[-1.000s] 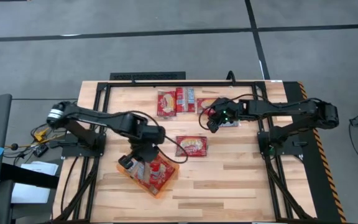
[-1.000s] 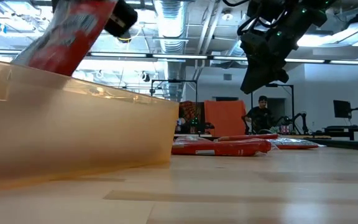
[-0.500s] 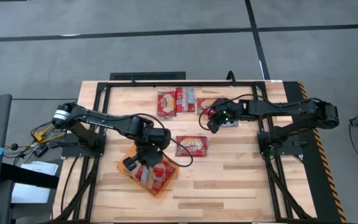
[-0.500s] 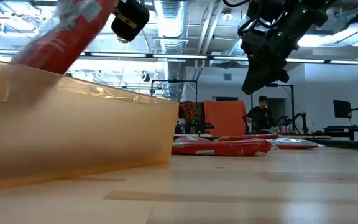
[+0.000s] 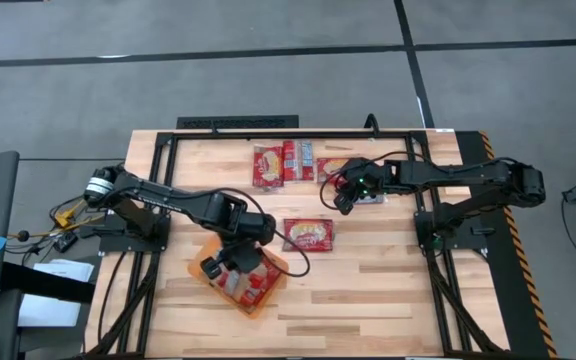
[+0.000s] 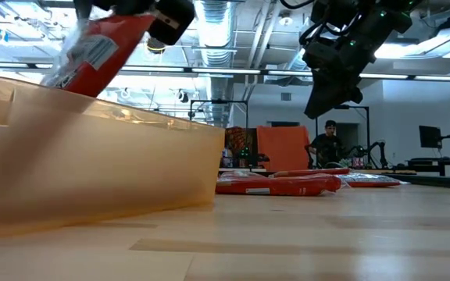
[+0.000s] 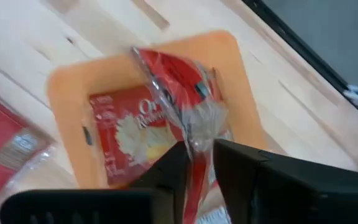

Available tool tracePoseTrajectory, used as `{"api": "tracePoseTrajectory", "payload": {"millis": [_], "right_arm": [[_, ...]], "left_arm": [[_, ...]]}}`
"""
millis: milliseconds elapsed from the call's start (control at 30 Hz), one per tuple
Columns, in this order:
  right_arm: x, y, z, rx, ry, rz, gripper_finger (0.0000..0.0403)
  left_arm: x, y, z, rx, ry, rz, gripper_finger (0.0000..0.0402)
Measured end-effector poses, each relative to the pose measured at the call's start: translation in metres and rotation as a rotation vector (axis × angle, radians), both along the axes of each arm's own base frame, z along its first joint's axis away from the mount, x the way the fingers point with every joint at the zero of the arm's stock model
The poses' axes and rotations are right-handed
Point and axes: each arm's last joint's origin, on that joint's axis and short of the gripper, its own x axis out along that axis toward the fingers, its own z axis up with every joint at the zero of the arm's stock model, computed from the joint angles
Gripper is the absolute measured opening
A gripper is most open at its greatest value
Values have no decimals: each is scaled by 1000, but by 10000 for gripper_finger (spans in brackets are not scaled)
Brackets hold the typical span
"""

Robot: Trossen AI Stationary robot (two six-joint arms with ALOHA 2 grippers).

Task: Sort popcorn bags into baskets
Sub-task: Put the popcorn bag into the orange bin

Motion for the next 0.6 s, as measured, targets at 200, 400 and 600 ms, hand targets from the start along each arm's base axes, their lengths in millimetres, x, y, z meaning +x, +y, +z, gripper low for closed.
{"api": "tracePoseTrajectory", "payload": {"millis": [200, 400, 600], "right_arm": [[0, 0, 0, -9, 10, 14, 113], [-1, 0, 0, -10, 14, 18, 113], [-2, 0, -1, -5, 25, 19, 113]], "left_arm": [[6, 0, 2, 12, -40, 110, 119], [6, 3, 1, 56, -8, 247, 175], [3, 11, -3, 26, 144, 697, 191]]}}
